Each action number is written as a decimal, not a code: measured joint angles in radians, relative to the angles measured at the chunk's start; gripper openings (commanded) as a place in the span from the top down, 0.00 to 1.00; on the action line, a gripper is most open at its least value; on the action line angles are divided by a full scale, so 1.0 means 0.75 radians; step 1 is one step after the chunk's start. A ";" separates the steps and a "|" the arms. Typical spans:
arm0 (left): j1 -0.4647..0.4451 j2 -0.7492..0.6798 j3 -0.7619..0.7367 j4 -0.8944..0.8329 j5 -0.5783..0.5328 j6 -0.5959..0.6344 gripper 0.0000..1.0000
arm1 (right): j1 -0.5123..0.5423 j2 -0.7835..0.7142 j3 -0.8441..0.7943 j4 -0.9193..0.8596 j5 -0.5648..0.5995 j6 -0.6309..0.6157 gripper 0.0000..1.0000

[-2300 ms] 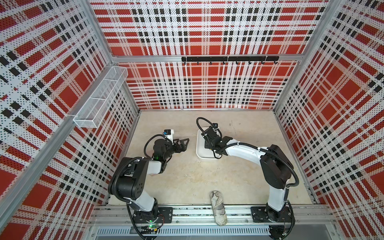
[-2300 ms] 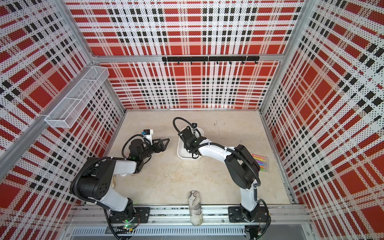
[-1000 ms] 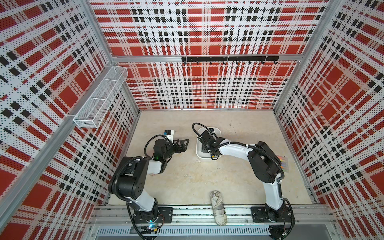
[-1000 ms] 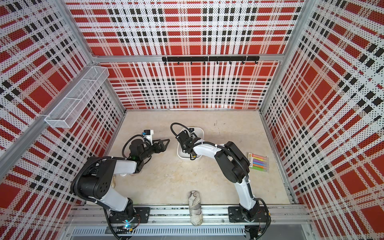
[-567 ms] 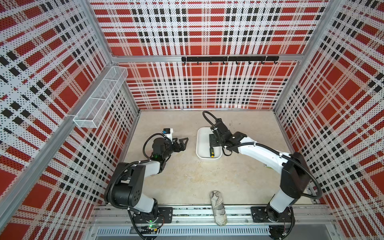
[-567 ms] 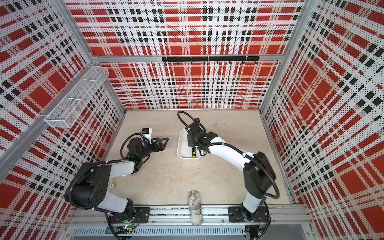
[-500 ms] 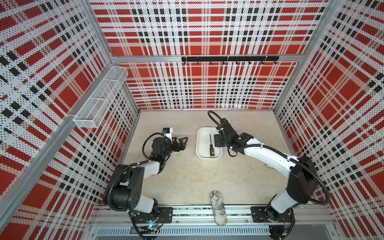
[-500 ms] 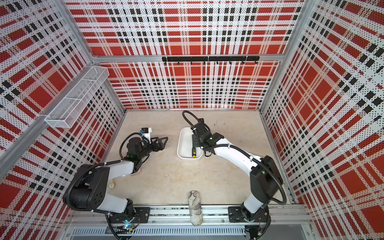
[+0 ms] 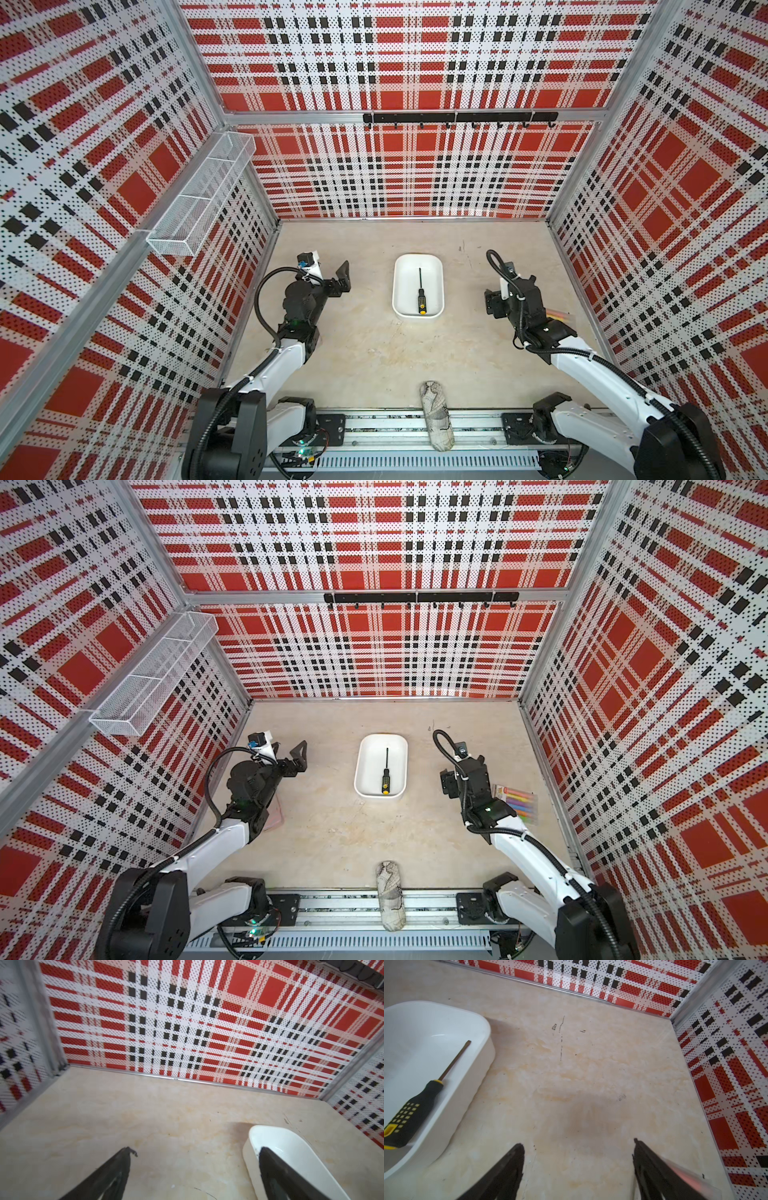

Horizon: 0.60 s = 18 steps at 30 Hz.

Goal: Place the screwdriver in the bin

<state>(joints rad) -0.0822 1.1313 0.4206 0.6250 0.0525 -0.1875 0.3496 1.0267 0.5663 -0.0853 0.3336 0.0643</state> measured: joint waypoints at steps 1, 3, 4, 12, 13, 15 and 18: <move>0.005 -0.013 -0.014 0.005 -0.024 0.021 0.02 | -0.031 -0.001 -0.018 0.033 -0.016 -0.001 0.16; 0.015 -0.024 -0.038 0.014 -0.071 0.057 0.02 | -0.093 -0.001 -0.061 0.104 -0.054 -0.002 0.16; 0.023 -0.024 -0.050 0.018 -0.083 0.082 0.02 | -0.126 0.001 -0.085 0.140 -0.075 -0.001 0.16; 0.104 -0.023 -0.219 0.239 -0.084 0.269 0.02 | -0.318 0.112 -0.233 0.491 -0.237 0.005 0.17; 0.119 -0.021 -0.249 0.285 -0.077 0.280 0.02 | -0.334 0.129 -0.255 0.547 -0.252 0.006 0.17; 0.148 -0.004 -0.304 0.391 -0.064 0.291 0.02 | -0.361 0.164 -0.295 0.652 -0.276 0.011 0.17; 0.183 0.050 -0.364 0.541 -0.037 0.292 0.02 | -0.391 0.220 -0.351 0.819 -0.301 0.016 0.17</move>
<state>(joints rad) 0.0547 1.1687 0.1474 1.0309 0.0246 0.0315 0.0563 1.1915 0.3031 0.5293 0.1078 0.0761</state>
